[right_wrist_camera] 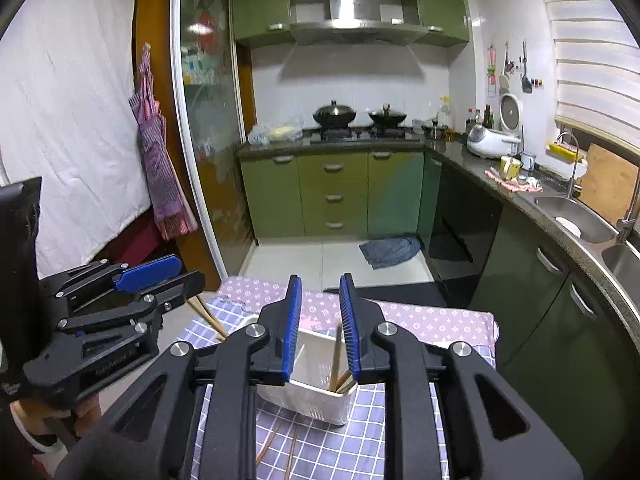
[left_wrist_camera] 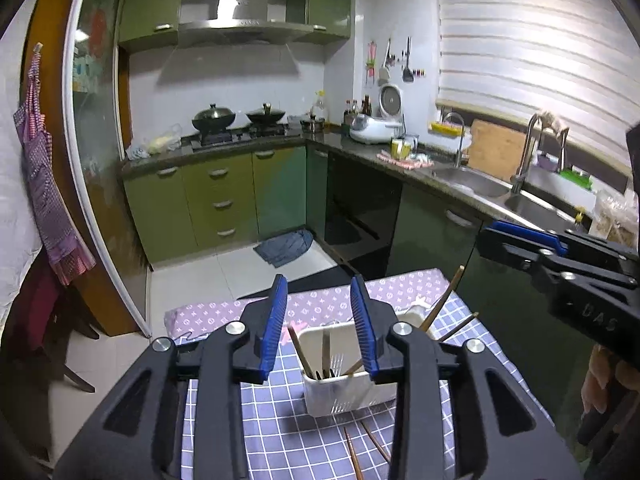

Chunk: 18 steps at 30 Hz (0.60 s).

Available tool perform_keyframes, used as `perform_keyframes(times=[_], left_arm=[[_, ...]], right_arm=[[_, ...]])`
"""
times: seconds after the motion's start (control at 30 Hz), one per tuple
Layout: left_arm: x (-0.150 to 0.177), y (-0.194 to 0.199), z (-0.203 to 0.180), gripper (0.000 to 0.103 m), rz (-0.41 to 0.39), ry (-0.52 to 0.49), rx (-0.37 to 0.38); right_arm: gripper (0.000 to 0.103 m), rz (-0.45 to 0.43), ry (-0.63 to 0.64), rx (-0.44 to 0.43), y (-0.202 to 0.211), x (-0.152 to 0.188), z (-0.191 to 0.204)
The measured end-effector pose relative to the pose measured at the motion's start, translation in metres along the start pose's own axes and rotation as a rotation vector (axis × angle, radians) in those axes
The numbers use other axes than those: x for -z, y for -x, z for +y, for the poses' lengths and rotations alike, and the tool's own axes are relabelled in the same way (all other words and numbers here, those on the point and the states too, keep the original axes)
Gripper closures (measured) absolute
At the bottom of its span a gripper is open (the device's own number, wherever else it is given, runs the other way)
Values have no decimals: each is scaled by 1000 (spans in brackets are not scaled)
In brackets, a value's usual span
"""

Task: Organize utensils
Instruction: 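Lower the left tool onto the last two chopsticks and close on one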

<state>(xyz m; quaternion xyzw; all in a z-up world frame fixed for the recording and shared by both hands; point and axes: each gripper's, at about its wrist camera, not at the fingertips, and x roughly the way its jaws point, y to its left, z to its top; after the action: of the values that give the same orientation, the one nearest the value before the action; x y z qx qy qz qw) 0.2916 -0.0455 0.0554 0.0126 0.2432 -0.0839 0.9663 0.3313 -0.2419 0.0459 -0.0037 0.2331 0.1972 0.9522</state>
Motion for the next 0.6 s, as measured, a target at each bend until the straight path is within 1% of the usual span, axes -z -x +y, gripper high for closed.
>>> perform_keyframes(times=[0.1, 0.17, 0.2, 0.23, 0.3, 0.37, 0.47, 0.5, 0.53, 0.57, 0.6], left_arm=[[-4, 28, 1, 71, -37, -1, -5], [-1, 40, 1, 65, -25, 4, -5], [4, 45, 0, 63, -6, 6, -10], [8, 47, -1, 63, 13, 4, -14], [23, 48, -2, 63, 76, -3, -15], [47, 41, -3, 63, 175, 3, 16], [82, 18, -8, 63, 331, 10, 44], [95, 6, -11, 63, 393, 10, 47], [103, -4, -13, 63, 436, 9, 45], [113, -15, -15, 64, 480, 6, 40], [121, -26, -17, 68, 524, -1, 33]], right_arm=[[79, -65, 1, -26, 39, -1, 1], [73, -97, 18, -32, 67, 5, 3], [68, -100, 27, -32, 77, 10, 3], [66, -87, 41, -27, 85, 17, 3], [65, -24, 65, -18, 90, 38, -1], [65, 54, 70, -7, 84, 62, -8], [65, 196, 64, 20, 62, 105, -23], [65, 248, 53, 29, 53, 120, -31], [65, 294, 39, 29, 45, 132, -37], [65, 331, 23, 25, 37, 143, -43], [65, 373, 5, 19, 29, 155, -49]])
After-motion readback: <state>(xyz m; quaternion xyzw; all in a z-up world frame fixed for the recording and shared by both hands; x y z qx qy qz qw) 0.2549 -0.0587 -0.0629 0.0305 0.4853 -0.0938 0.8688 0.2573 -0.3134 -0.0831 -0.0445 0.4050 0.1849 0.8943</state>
